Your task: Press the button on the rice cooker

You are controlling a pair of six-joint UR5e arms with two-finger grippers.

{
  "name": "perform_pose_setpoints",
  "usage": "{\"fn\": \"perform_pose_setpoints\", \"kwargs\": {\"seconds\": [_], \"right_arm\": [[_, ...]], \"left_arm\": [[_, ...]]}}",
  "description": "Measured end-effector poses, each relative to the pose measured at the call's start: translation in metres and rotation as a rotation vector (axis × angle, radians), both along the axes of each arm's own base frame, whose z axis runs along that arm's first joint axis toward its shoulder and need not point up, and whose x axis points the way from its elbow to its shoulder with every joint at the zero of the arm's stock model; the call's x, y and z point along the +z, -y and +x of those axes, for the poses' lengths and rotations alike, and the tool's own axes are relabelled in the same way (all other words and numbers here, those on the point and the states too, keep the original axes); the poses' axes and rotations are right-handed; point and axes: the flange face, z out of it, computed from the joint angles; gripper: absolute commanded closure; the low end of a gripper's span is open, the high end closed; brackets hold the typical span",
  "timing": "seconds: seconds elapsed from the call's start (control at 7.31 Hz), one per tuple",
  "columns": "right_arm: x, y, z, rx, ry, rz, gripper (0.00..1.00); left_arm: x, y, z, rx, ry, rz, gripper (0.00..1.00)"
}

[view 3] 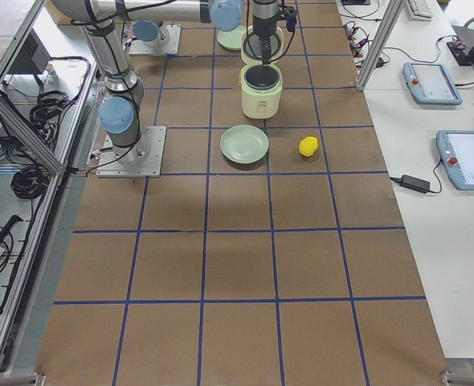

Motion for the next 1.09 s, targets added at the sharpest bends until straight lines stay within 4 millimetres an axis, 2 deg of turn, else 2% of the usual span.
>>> {"fn": "perform_pose_setpoints", "kwargs": {"seconds": [0.68, 1.09], "right_arm": [[-0.0060, -0.0036, -0.0095, -0.019, -0.001, 0.030, 0.00], [-0.0001, -0.0081, -0.0096, -0.019, -0.003, 0.018, 0.00]], "left_arm": [[-0.0001, -0.0001, 0.0000, 0.000, 0.000, 0.001, 0.00], [0.0001, -0.0001, 0.0000, 0.000, 0.000, 0.000, 0.00]]}}
